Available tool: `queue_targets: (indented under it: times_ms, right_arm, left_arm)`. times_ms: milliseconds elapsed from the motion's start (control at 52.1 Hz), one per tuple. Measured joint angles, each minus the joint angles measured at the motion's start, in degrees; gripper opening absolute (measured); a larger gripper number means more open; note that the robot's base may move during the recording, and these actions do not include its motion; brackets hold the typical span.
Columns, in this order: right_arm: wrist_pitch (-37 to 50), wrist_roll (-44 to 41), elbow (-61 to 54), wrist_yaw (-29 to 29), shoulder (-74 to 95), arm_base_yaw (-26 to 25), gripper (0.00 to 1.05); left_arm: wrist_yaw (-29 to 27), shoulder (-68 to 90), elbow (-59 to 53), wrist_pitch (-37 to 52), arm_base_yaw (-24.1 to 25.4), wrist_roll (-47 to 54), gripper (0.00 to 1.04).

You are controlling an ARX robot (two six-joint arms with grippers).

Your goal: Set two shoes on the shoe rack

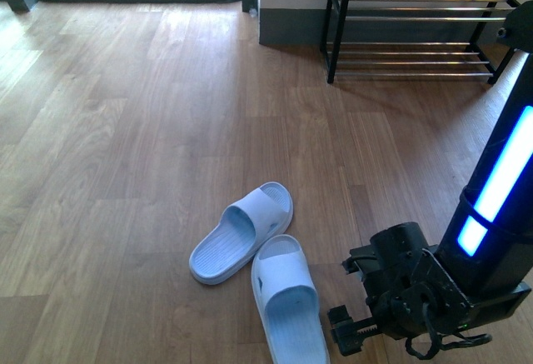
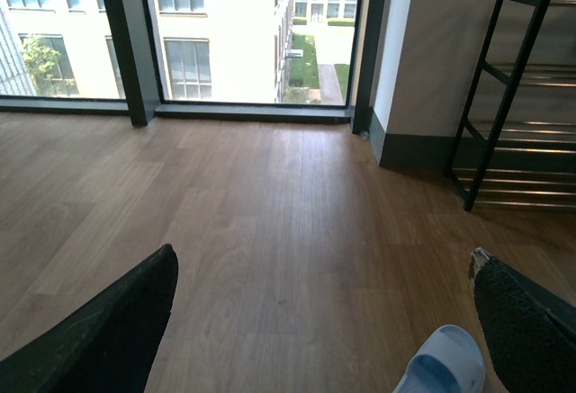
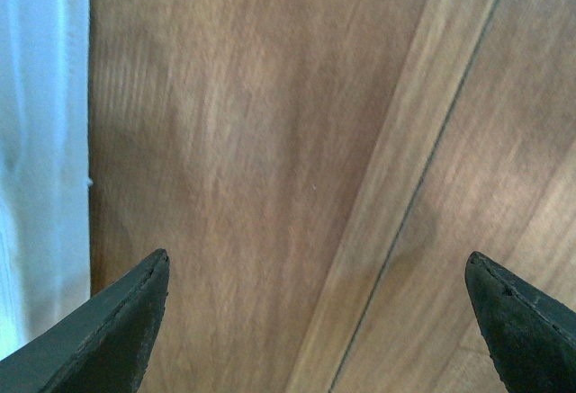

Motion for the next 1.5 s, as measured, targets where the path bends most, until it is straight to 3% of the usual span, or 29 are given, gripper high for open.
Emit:
queue_targets:
  times_ms: [346,557,1037,1498]
  right_arm:
    - [2.4,2.3,-11.5,-5.1,-9.5,0.9,0.95]
    - [5.9,7.1,-16.0,-6.7,-14.1,6.3,0.95]
    - [8.5,11.7,-9.5,-5.6,-9.0,9.7,0.95]
    - [14.4,12.8,-6.6,-3.9,-6.0,9.3,0.95]
  left_arm:
    - [0.0,0.0,0.0,0.0,0.0,0.0,0.95]
    - [0.0,0.0,0.0,0.0,0.0,0.0,0.95]
    - [0.0,0.0,0.0,0.0,0.0,0.0,0.95]
    - [0.0,0.0,0.0,0.0,0.0,0.0,0.95]
